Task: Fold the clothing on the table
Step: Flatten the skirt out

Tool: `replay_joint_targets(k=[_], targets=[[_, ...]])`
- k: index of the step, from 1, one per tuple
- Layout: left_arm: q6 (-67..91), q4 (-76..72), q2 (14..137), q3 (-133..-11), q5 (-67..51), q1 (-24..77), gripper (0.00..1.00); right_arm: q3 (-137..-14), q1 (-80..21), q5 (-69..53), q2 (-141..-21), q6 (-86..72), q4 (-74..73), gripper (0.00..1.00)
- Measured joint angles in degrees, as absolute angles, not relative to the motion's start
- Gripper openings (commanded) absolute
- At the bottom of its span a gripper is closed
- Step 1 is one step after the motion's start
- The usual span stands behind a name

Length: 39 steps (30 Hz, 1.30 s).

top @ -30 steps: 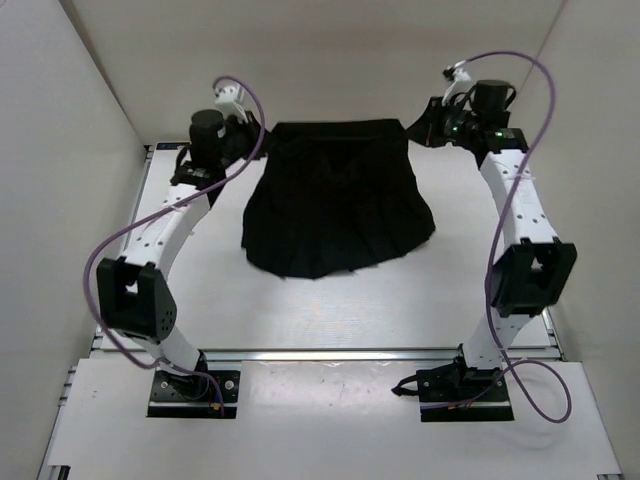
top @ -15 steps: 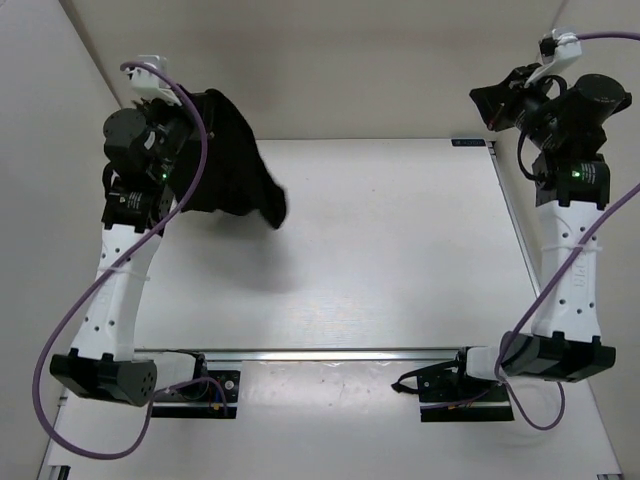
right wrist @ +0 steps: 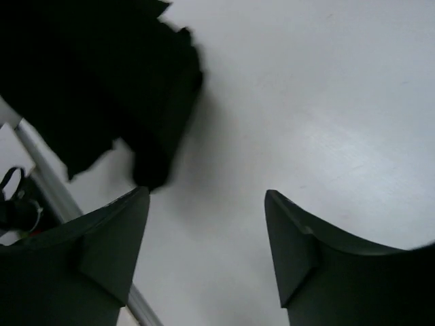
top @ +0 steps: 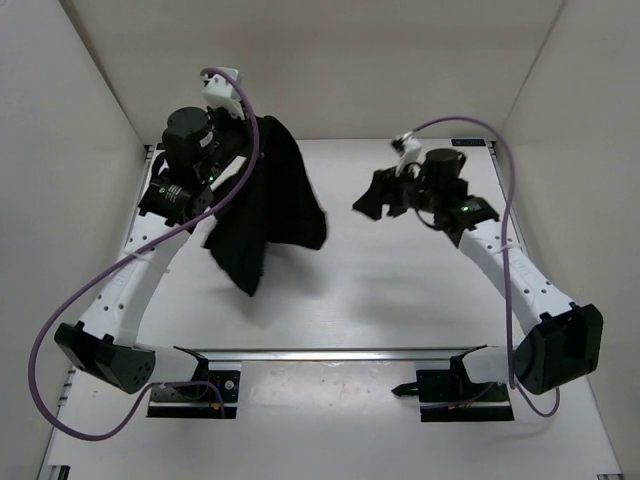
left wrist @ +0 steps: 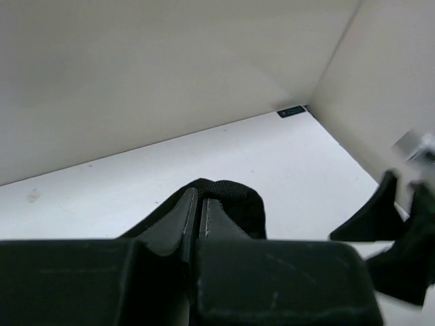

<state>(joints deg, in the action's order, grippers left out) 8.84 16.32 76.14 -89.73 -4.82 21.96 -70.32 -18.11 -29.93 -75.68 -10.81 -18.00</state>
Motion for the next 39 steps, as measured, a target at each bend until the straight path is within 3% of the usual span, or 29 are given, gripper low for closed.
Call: replay_joint_targets(k=[4, 11, 21, 30, 39], targets=[[8.91, 17.26, 77.58, -92.09, -4.95, 23.49, 0.0, -63.35, -25.56, -28.42, -74.67, -12.01, -15.18, 0.83], [9.8, 16.82, 77.06, -92.84, -5.56, 23.75, 0.0, -55.75, -24.03, -23.83, -69.21, -12.12, -7.94, 0.88], [11.46, 16.82, 75.68, -93.95, -8.21, 23.0, 0.0, -53.41, -16.78, -22.57, -72.03, -10.2, 3.99, 0.9], [11.42, 18.7, 75.0, -94.26, -8.36, 22.98, 0.0, -52.12, -20.23, -28.62, -78.83, -11.68, 18.13, 0.89], [11.44, 19.2, 73.56, -94.0, -8.38, 22.2, 0.0, -51.18, -22.98, -33.08, -82.08, -16.69, 22.0, 0.88]])
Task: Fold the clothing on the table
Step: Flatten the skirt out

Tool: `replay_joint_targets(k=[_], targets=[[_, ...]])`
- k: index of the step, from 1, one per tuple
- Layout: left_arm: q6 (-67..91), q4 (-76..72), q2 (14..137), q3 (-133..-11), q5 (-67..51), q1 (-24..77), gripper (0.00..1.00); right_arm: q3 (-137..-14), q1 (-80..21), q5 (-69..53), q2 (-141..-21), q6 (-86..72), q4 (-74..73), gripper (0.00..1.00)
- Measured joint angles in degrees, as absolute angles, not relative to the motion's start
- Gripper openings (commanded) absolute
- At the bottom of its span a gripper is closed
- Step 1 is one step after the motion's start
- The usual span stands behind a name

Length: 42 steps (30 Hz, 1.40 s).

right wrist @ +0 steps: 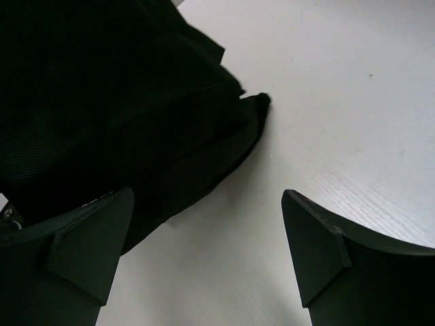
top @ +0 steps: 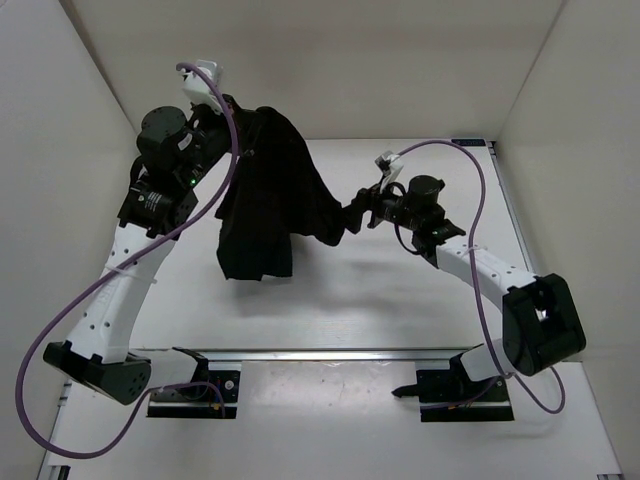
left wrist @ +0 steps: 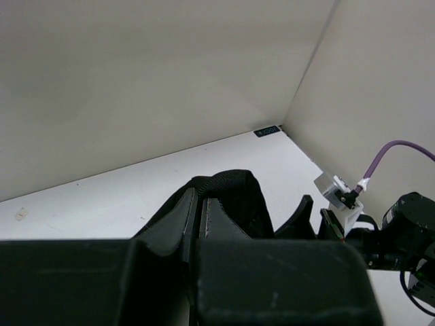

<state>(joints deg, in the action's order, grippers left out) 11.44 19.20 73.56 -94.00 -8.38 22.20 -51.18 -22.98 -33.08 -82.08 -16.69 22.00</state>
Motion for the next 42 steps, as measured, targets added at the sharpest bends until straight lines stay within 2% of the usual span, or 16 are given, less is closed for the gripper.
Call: replay_joint_targets(k=[5, 13, 21, 27, 30, 33, 36, 42], targets=[[11.49, 18.65, 73.01, -92.68, -8.6, 21.85, 0.0, -49.47, -23.35, -32.03, -79.05, -16.67, 19.18, 0.88], [11.9, 17.87, 72.95, -91.09, -9.43, 21.82, 0.0, -46.63, -17.06, -29.65, -68.86, -16.97, 14.94, 0.89], [12.53, 17.32, 72.97, -90.21, -9.89, 21.87, 0.0, -47.24, -23.49, -28.99, -68.18, -17.21, 14.06, 0.87], [12.62, 16.71, 72.97, -89.71, -9.91, 21.87, 0.0, -46.92, -25.82, -28.36, -70.06, -17.8, 13.74, 0.79], [12.73, 16.67, 72.97, -89.71, -9.91, 21.93, 0.0, -46.89, -25.87, -28.12, -71.96, -17.8, 13.98, 0.68], [12.93, 16.67, 72.97, -89.71, -10.04, 21.98, 0.0, -47.29, -25.87, -28.16, -75.48, -17.72, 14.26, 0.53], [12.95, 16.71, 72.97, -89.73, -10.33, 22.15, 0.0, -51.29, -26.22, -28.29, -81.56, -16.75, 12.36, 0.0], [12.71, 16.51, 72.95, -89.71, -10.37, 21.54, 0.0, -62.89, -26.92, -25.87, -88.09, -14.76, 6.28, 0.0]])
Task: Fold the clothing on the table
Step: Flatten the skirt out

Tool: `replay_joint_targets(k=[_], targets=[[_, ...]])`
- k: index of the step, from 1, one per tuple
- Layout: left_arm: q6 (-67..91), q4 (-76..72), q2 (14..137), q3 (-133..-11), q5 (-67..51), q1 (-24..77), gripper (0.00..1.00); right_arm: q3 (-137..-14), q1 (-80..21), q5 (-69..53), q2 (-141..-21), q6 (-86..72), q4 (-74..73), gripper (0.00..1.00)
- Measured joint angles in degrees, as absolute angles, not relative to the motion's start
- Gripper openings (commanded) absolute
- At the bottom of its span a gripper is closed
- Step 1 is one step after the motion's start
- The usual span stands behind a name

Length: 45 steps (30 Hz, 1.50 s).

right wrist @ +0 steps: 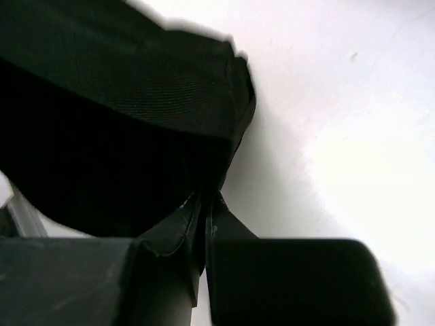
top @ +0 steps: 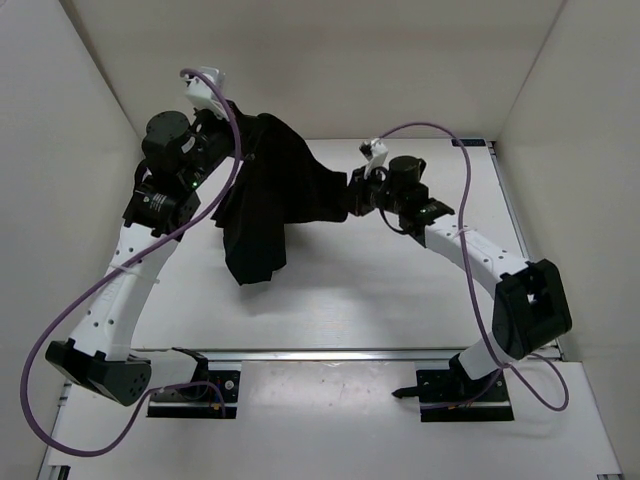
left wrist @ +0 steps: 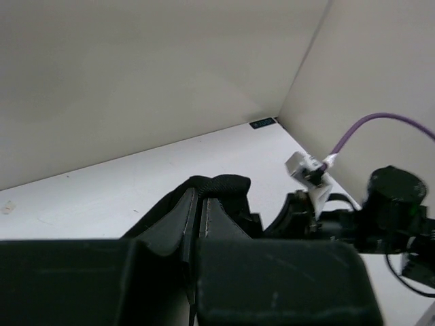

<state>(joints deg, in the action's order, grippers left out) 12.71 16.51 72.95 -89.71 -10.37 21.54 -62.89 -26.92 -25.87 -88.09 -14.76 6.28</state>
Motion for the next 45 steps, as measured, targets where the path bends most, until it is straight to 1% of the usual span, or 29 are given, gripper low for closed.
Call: replay_joint_targets(k=[3, 6, 9, 14, 17, 22, 26, 32, 35, 41, 45], targets=[[12.01, 15.88, 72.73, -89.32, -10.17, 19.53, 0.0, -67.26, -24.8, -24.21, -86.85, -13.8, 2.35, 0.0], [11.31, 14.68, 72.44, -88.27, -9.13, 17.47, 0.0, -72.84, -19.22, -22.81, -84.93, -12.62, -2.46, 0.0], [11.18, 14.17, 72.6, -86.91, -7.97, 15.88, 0.0, -81.73, -15.25, -19.14, -83.64, -10.39, -8.67, 0.0], [10.98, 14.11, 73.08, -86.28, -6.09, 15.51, 0.0, -99.92, -16.91, -14.85, -83.42, -7.09, -15.53, 0.0], [10.76, 12.95, 72.73, -85.93, -5.13, 15.51, 0.0, -105.21, -17.96, -13.06, -82.32, -5.32, -18.13, 0.0], [10.33, 11.11, 71.26, -85.82, -5.3, 14.63, 0.0, -108.12, -18.02, -12.01, -81.32, -3.14, -23.57, 0.0], [9.61, 10.26, 69.12, -85.67, -6.02, 14.9, 0.0, -106.89, -16.36, -11.73, -81.1, -2.68, -26.63, 0.0], [9.76, 8.95, 64.95, -81.71, -11.0, 15.86, 0.0, -105.69, -9.63, -19.35, -79.61, -3.4, -29.61, 0.0], [9.67, 8.75, 64.6, -80.86, -12.43, 16.53, 0.0, -105.84, -8.03, -21.26, -78.17, -3.38, -30.79, 0.0], [9.63, 8.36, 61.8, -79.18, -12.4, 16.64, 0.0, -109.91, -10.79, -18.26, -77.45, -1.76, -35.18, 0.0], [8.8, 9.43, 59.29, -81.23, -10.35, 18.11, 0.0, -113.84, -13.47, -15.77, -76.75, -0.82, -37.01, 0.0]])
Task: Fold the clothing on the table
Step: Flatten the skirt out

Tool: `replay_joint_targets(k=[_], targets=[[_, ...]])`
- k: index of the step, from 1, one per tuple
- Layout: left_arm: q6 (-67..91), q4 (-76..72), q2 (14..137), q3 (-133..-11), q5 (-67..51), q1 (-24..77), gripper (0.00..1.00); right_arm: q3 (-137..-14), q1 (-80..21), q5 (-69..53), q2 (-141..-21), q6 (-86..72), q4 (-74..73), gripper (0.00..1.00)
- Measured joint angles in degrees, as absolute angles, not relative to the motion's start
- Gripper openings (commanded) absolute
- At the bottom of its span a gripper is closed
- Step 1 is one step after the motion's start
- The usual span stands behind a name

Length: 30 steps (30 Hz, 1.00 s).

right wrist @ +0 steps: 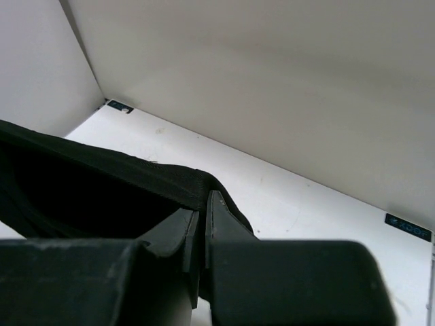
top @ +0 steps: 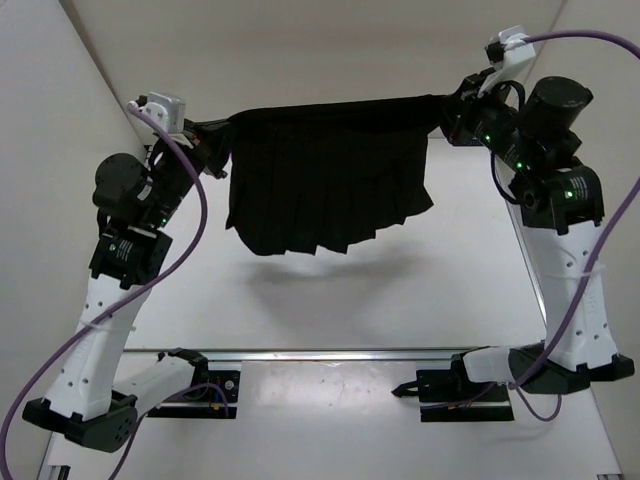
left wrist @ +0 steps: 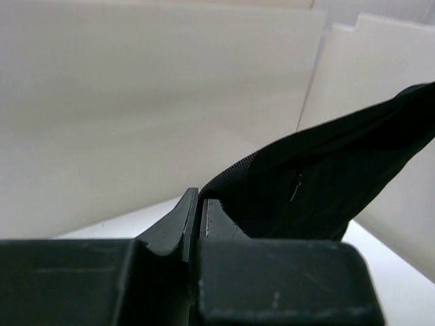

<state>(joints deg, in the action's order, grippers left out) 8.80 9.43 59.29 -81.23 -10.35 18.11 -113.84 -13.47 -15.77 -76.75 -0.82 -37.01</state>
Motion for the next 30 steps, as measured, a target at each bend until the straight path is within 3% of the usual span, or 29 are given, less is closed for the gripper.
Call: replay_joint_targets(k=[8, 14, 24, 27, 30], targets=[[8.97, 14.46, 50.43, -82.37, -7.38, 24.12, 0.0, -111.85, -16.73, -14.15, -68.1, -0.51, -40.88, 0.0], [11.05, 14.33, 52.97, -81.12, -6.31, 23.53, 0.0, -109.34, -13.26, -18.63, -71.07, -1.45, -39.27, 0.0], [17.78, 9.34, 76.18, -63.51, -5.96, 14.46, 0.0, -86.72, -11.07, -18.94, -97.3, -2.55, -30.5, 0.0], [19.33, 6.28, 84.58, -62.17, -7.33, 13.02, 0.0, -86.52, -11.18, -19.57, -107.33, -2.13, -29.74, 0.0], [20.73, 2.0, 93.21, -63.64, -7.42, 11.64, 0.0, -95.04, -11.27, -19.49, -117.69, -0.8, -29.95, 0.0]])
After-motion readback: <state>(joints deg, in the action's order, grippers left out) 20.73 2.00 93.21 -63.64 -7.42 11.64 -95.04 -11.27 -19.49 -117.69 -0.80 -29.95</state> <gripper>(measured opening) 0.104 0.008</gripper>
